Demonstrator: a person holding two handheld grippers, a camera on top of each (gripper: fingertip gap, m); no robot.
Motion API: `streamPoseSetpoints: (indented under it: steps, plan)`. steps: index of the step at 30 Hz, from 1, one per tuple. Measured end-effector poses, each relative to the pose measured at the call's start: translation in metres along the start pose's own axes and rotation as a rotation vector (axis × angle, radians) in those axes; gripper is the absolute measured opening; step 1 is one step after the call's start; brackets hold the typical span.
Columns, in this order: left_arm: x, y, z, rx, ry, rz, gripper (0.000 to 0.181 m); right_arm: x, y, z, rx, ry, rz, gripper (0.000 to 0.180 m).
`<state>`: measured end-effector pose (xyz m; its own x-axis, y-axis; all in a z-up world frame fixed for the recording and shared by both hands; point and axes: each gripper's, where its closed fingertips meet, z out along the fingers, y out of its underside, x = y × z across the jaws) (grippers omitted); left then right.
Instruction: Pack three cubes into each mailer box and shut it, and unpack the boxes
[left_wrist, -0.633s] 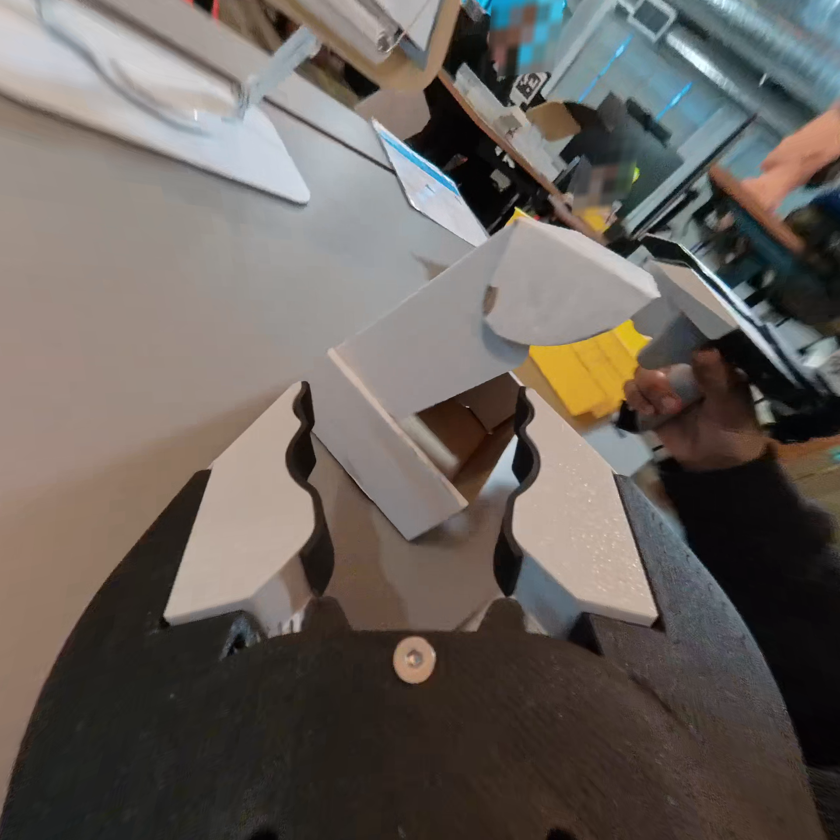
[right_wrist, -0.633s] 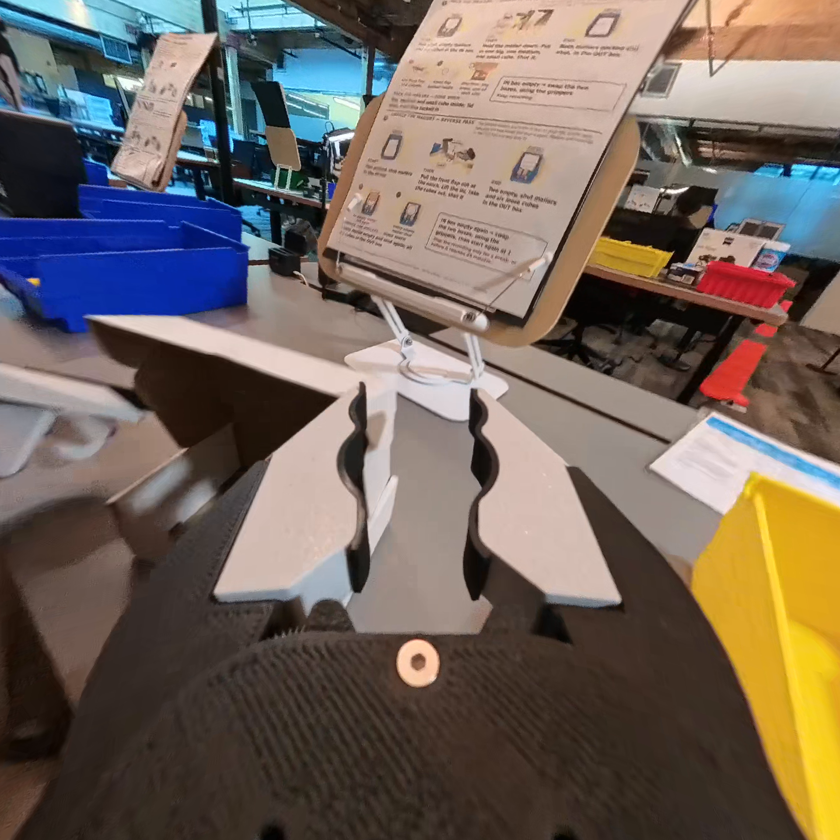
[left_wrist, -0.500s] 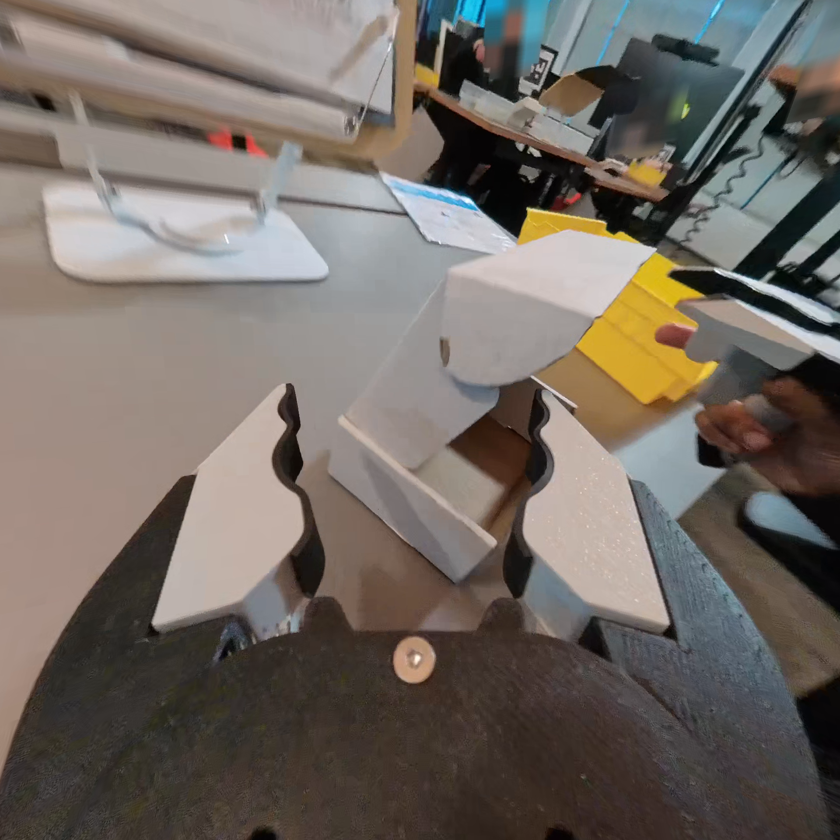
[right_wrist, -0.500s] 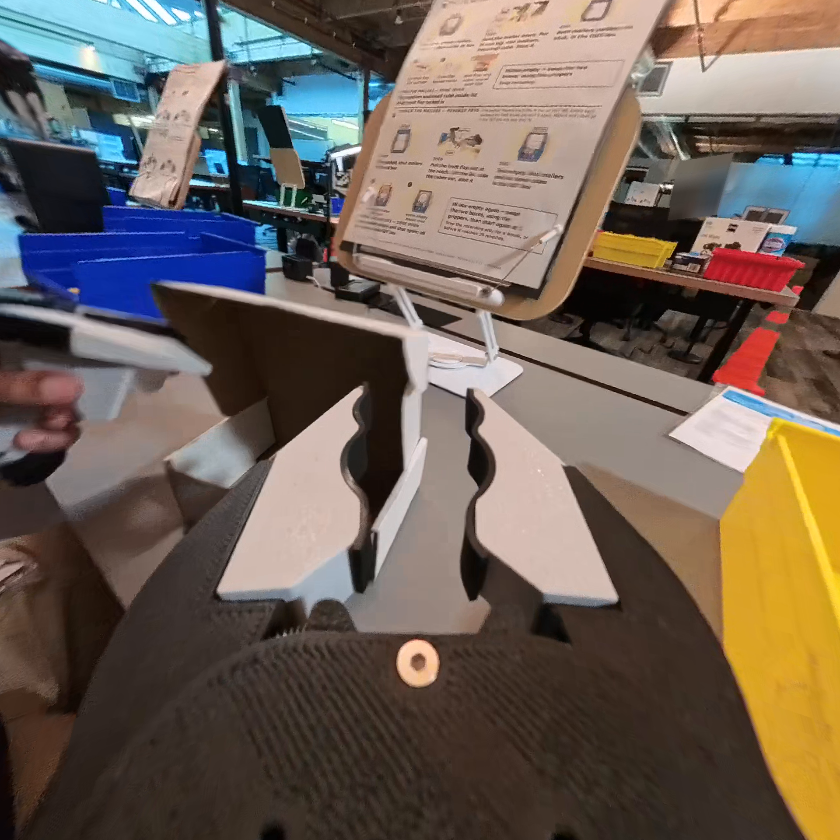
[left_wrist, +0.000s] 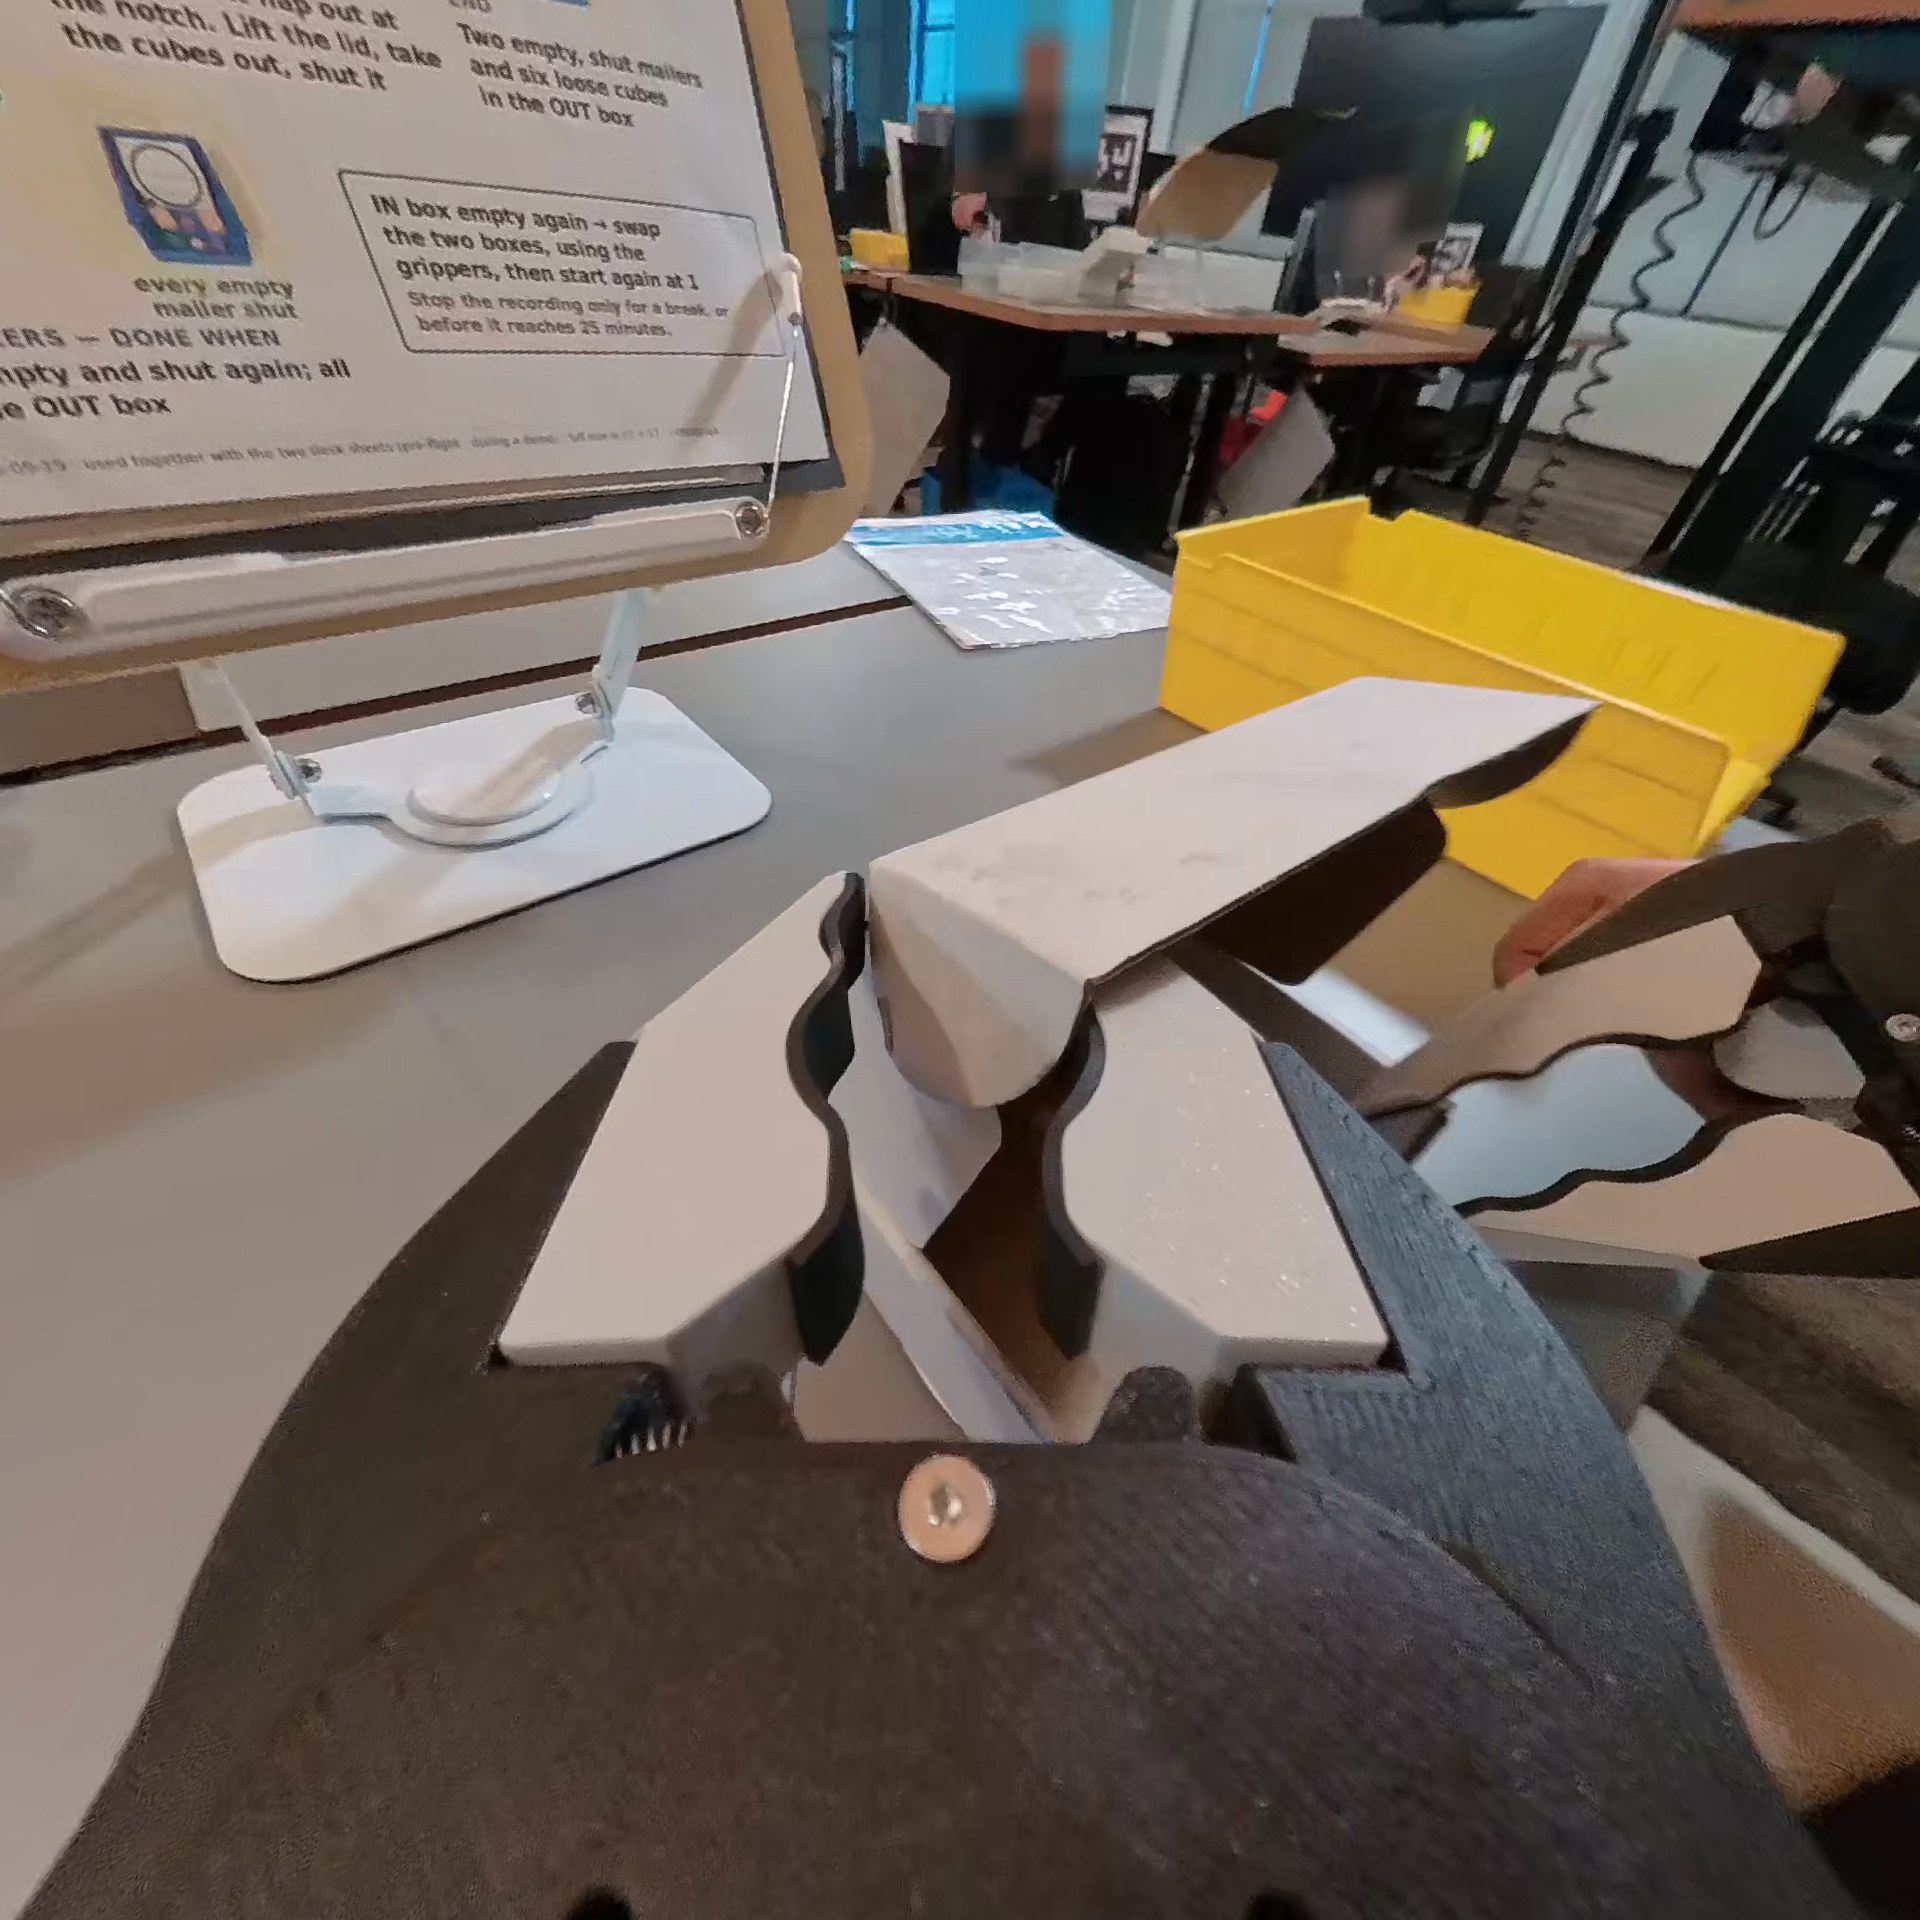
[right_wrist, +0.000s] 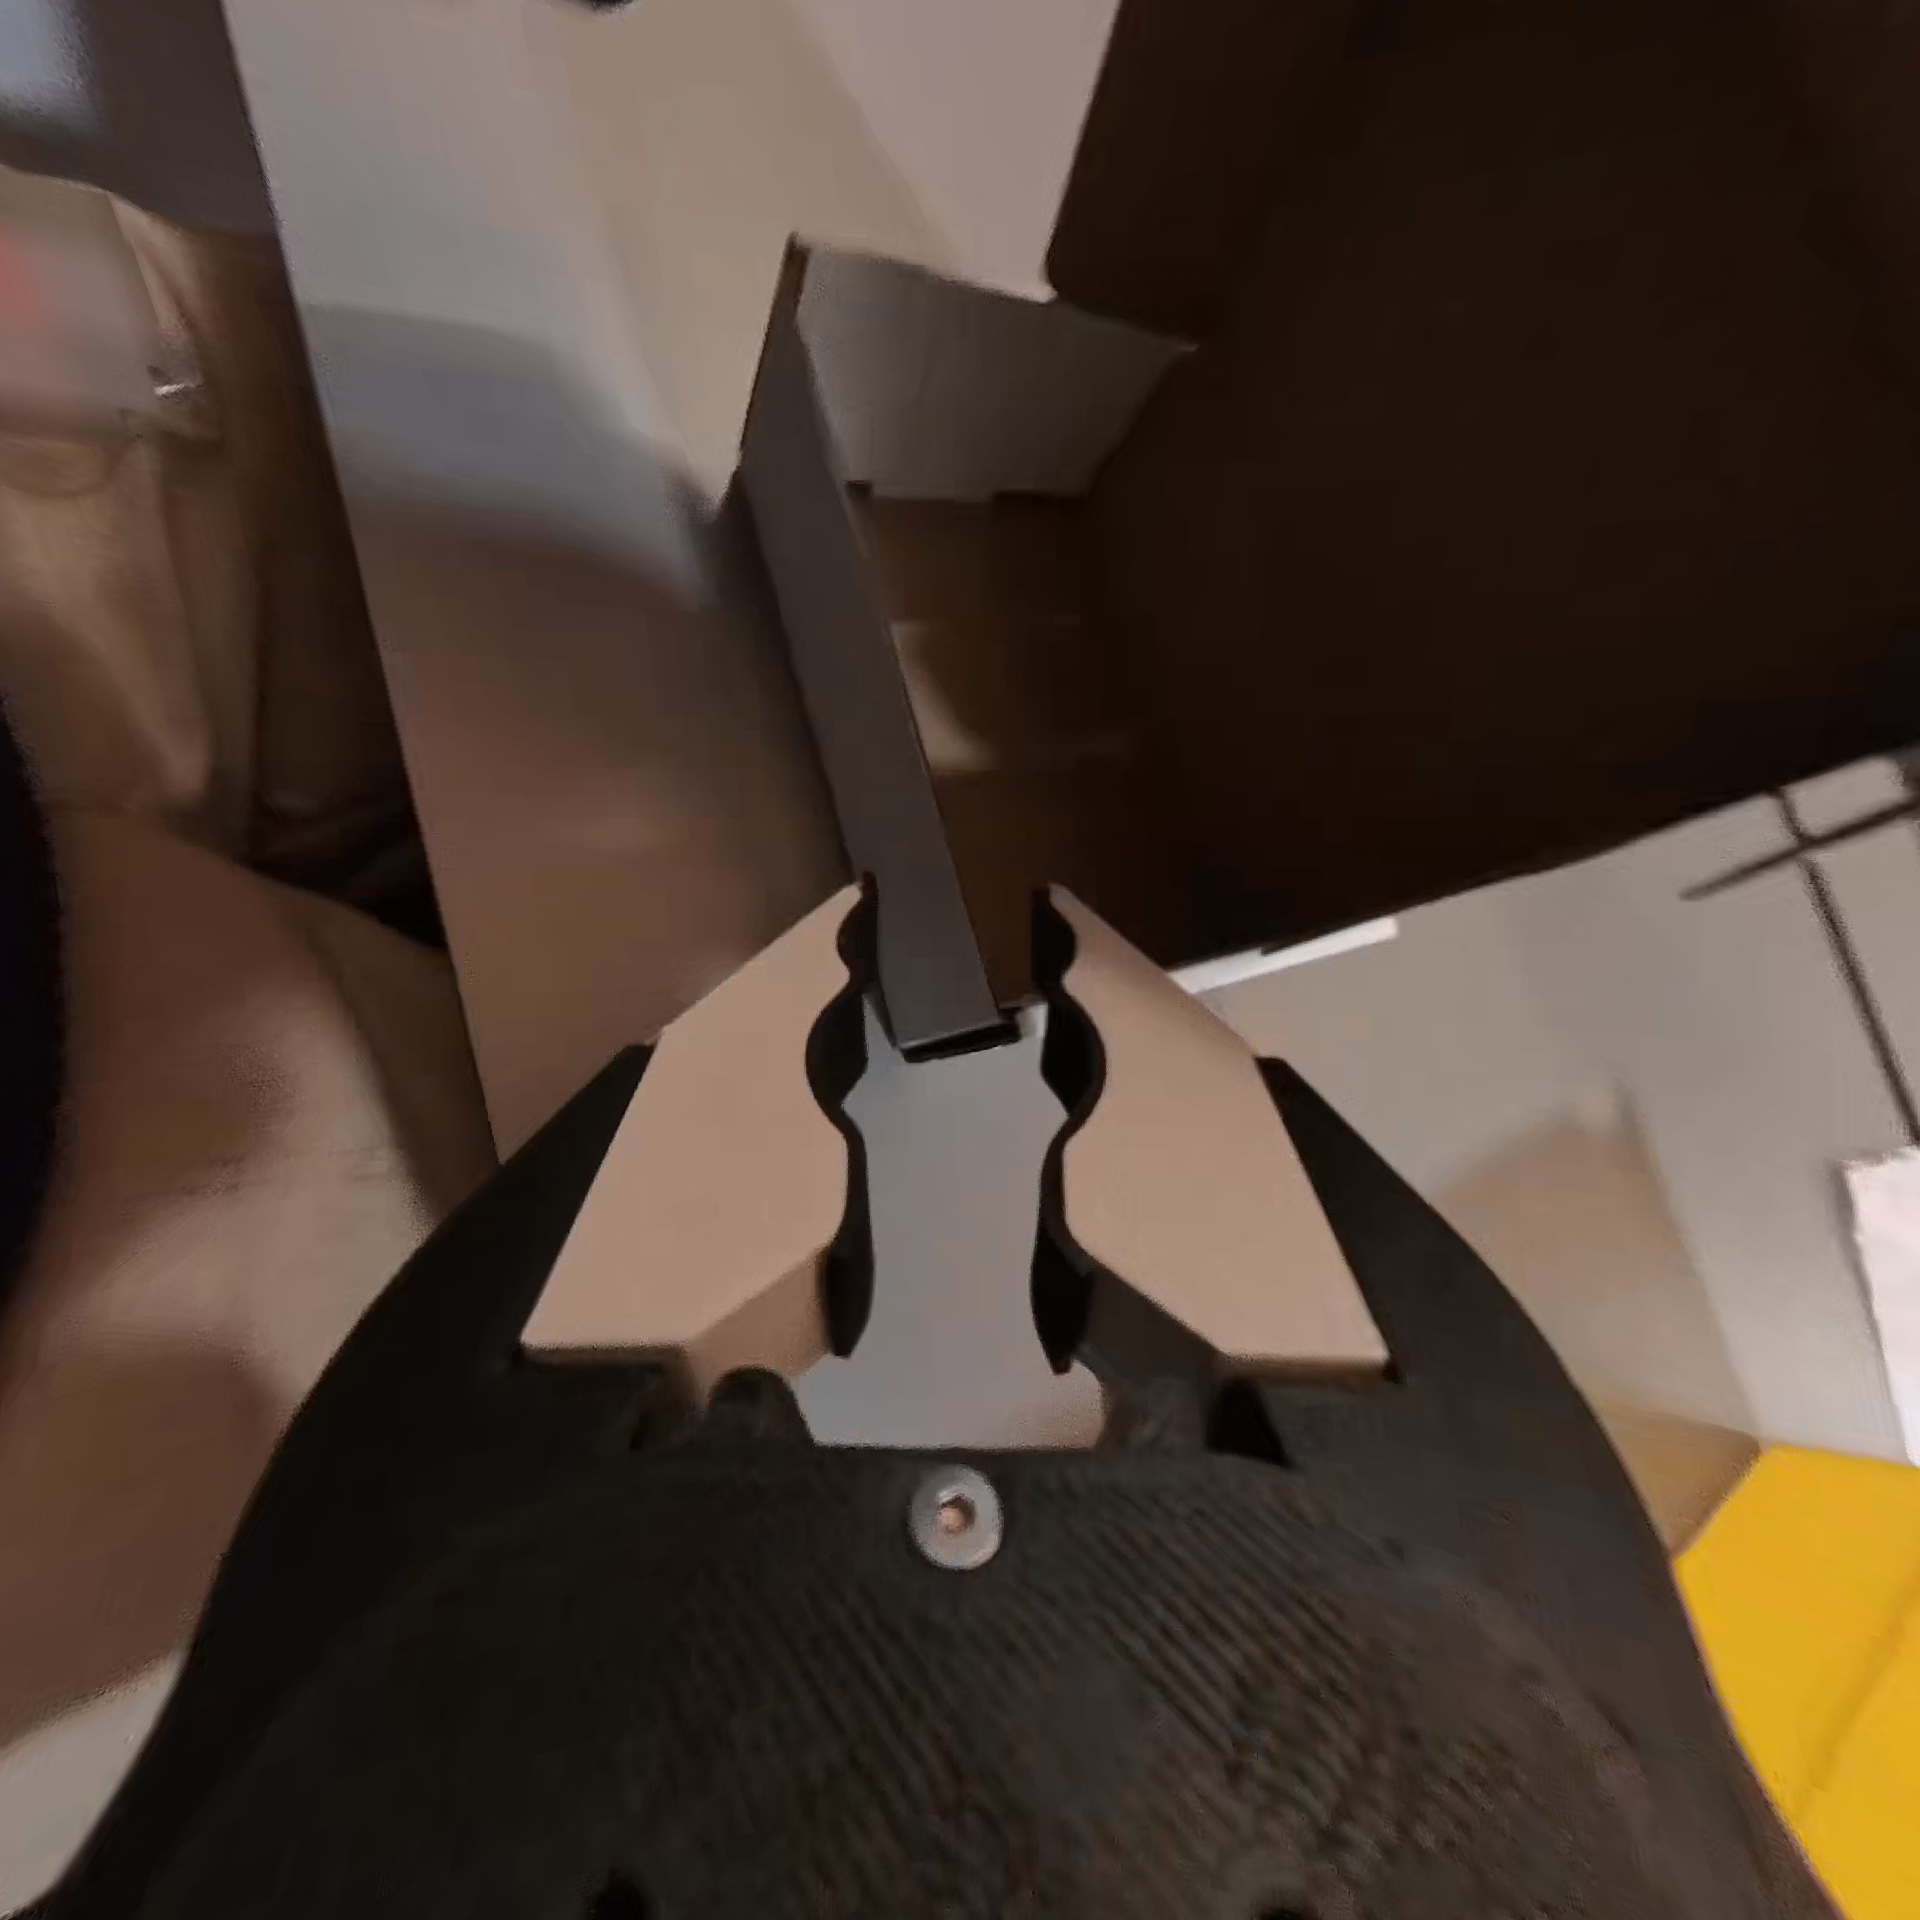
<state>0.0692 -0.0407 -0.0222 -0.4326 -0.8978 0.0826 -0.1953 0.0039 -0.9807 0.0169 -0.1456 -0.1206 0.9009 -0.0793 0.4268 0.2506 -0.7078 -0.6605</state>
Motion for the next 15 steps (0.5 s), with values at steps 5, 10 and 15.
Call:
streamPoseSetpoints:
  steps: [5, 10, 15]
  plan:
    - [-0.016, -0.009, 0.005, -0.031, -0.059, 0.153, 0.013, -0.014, 0.0, 0.011, -0.043, -0.095, -0.081, 0.005]
    - [-0.038, -0.029, 0.024, -0.056, -0.088, 0.193, 0.03, -0.025, 0.0, 0.005, -0.012, -0.176, -0.152, 0.002]
    - [-0.058, -0.018, 0.056, -0.212, -0.102, 0.214, 0.054, -0.037, 0.0, -0.003, 0.009, -0.279, -0.153, 0.002]
